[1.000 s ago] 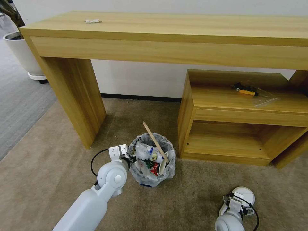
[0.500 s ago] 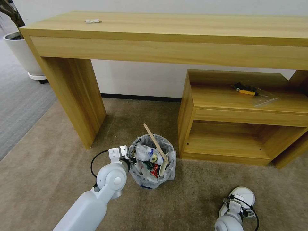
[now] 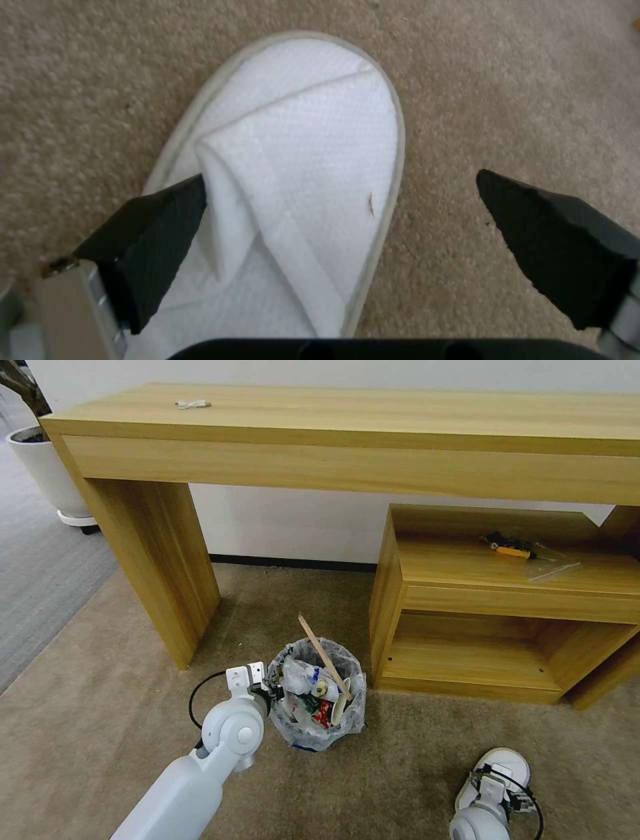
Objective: Pick up the trash bin and place the garbage on the floor into it.
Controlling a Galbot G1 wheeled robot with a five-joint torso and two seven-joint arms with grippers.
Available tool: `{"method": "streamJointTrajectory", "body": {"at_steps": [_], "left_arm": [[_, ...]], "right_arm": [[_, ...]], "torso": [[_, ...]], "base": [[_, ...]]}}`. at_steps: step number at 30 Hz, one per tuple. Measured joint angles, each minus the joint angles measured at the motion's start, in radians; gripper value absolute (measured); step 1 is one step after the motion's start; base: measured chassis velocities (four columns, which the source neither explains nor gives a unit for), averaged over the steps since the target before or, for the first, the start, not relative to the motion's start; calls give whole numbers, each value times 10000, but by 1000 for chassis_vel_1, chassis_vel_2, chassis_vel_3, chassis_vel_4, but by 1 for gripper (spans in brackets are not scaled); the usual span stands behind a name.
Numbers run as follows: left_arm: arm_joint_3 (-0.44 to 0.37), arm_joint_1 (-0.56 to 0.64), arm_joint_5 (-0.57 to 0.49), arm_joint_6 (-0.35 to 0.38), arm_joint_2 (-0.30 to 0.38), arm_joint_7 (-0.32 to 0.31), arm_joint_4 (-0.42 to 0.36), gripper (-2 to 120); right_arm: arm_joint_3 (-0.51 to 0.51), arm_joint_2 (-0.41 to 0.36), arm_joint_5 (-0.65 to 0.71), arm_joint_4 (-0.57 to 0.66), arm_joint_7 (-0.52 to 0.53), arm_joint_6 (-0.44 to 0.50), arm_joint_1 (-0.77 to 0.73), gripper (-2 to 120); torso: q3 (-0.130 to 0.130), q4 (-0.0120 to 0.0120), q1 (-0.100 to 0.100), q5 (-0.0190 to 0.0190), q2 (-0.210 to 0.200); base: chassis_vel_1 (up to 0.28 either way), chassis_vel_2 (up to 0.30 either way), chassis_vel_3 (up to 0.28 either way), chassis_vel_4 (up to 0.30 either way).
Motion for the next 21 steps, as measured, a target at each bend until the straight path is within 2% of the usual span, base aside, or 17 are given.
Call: {"method": "streamJointTrajectory", "body": {"at_steps": [18,21], "left_arm": [[27,-71,5,-13,-8,-12,41,0],[47,-76,2,-14,-18,-16,63,0]], "right_arm": [[-17,135,-279,-430,256,-88,207,100],[54,136,-303,-527,274,-81,218,88]], "torso": [[0,1,0,-1,0],[0,0,0,0,0]], "base": [[0,0,0,0],[0,0,0,0]]}}
